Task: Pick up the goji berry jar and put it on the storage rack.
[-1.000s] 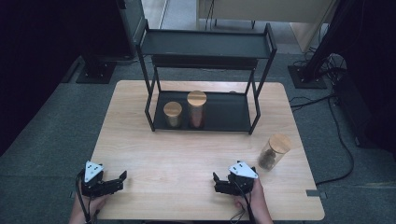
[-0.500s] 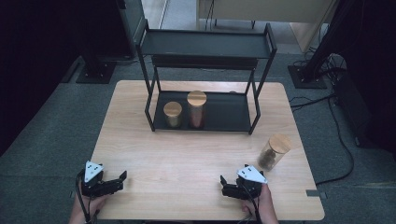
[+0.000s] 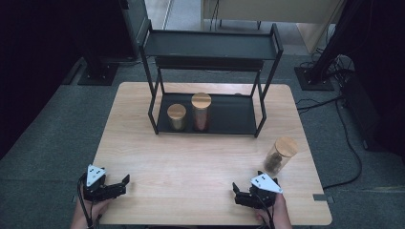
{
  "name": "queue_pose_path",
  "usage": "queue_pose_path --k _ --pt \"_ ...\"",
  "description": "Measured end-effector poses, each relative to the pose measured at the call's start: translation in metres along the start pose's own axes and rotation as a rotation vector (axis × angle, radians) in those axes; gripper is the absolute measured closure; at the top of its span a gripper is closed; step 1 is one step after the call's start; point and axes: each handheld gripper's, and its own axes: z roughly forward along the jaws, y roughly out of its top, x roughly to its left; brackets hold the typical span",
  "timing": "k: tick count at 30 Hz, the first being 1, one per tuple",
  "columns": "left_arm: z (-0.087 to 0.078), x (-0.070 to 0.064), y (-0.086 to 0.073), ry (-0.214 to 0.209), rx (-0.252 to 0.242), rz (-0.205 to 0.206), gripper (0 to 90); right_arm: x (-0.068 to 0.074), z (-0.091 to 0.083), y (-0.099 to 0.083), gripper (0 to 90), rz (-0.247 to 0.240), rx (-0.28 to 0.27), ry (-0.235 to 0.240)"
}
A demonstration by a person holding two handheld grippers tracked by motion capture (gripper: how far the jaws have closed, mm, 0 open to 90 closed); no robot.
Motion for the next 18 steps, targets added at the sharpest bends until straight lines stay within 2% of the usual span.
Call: queue_pose_path --k 8,13,18 --pt "0.000 0.000 0.000 0.002 0.000 0.000 0.8 -0.018 -0.011 -0.008 0.0 0.042 -0.006 -0.004" --pt "0.000 0.000 0.000 0.002 0.000 0.000 0.9 -0.021 -0.014 -0.010 0.0 0.019 0.009 -0.003" --pt "0.000 -0.001 0.000 0.002 0.000 0.000 0.9 -0.030 -0.019 -0.014 0.0 0.035 0.003 -0.002"
